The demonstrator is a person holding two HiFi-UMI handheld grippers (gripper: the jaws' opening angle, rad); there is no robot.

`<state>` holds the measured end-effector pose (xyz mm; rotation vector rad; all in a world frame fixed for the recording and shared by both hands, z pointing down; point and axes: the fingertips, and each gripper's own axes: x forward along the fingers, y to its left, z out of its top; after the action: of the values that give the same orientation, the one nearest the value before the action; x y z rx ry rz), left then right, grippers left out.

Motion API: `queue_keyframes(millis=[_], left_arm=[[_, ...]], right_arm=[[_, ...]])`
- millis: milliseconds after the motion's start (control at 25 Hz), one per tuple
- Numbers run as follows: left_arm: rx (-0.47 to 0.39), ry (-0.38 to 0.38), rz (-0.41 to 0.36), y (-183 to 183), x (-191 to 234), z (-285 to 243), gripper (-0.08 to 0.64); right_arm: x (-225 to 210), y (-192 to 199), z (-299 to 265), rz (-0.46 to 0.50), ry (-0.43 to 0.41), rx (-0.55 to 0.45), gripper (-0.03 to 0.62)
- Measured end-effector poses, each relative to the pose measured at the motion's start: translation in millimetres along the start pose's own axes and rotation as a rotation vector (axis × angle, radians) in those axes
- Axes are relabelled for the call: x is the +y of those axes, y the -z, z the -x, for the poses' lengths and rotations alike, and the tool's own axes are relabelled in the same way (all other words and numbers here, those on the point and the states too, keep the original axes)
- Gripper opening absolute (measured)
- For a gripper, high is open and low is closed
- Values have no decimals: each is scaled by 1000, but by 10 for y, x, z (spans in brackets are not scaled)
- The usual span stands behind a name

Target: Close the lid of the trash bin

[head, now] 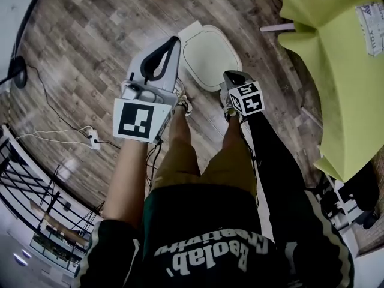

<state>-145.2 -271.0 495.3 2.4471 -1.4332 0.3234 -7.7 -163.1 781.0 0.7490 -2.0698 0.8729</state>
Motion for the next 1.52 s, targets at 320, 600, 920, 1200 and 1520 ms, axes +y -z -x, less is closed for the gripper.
queue_keyframes(millis=[320, 600, 920, 1200, 1520], left_arm=[[-13, -5, -21, -344, -141, 47, 5], [-18, -25, -30, -566, -258, 138, 5], [-38, -43, -42, -801, -492, 212, 5], [-81, -138, -36, -1000, -608, 242, 5], [-112, -245, -63, -1155, -860, 357, 5]], right_arm=[[115, -428, 469, 56, -13, -64, 11], [179, -741, 878, 90, -3, -144, 11], [107, -1209, 1441, 134, 35, -269, 11], [38, -1438, 1819, 220, 17, -330, 11], [117, -1765, 2270, 265, -58, -435, 11]])
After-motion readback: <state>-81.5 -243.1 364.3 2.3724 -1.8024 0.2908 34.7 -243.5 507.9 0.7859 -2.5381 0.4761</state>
